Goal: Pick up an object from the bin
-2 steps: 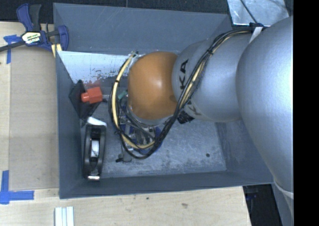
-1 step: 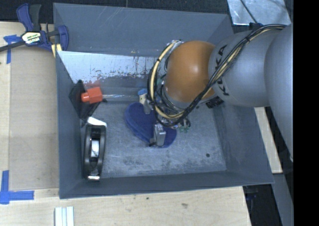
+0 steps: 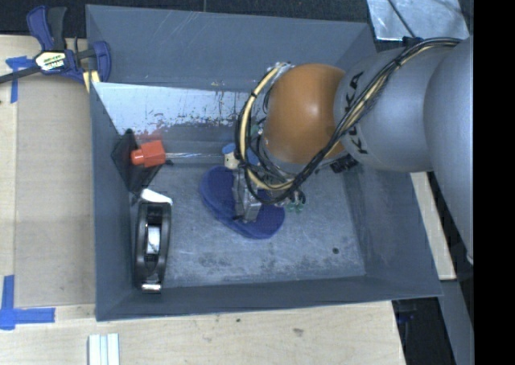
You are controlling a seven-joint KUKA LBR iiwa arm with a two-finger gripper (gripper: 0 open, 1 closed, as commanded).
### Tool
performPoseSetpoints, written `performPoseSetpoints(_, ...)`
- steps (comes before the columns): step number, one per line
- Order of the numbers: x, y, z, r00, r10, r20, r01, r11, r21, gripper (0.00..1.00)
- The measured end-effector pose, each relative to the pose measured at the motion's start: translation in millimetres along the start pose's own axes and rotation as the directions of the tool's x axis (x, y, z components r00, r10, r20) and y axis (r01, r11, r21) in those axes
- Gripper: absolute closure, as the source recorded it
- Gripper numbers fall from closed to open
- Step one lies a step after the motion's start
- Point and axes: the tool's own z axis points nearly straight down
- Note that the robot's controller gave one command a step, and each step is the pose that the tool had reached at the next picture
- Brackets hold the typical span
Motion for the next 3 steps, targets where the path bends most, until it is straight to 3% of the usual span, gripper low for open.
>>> performPoseSetpoints(1, 17.0, 7.5, -118.8, 1.000, -0.005, 0.004, 0.005, 1.000, 0.001, 1.00)
performPoseSetpoints(2, 18.3, 7.6, -18.2, 0.999, 0.049, -0.012, -0.049, 0.999, 0.002, 1.00)
performPoseSetpoints(3, 16.3, 7.5, -23.1, 0.999, 0.050, -0.004, -0.050, 0.999, 0.001, 0.00)
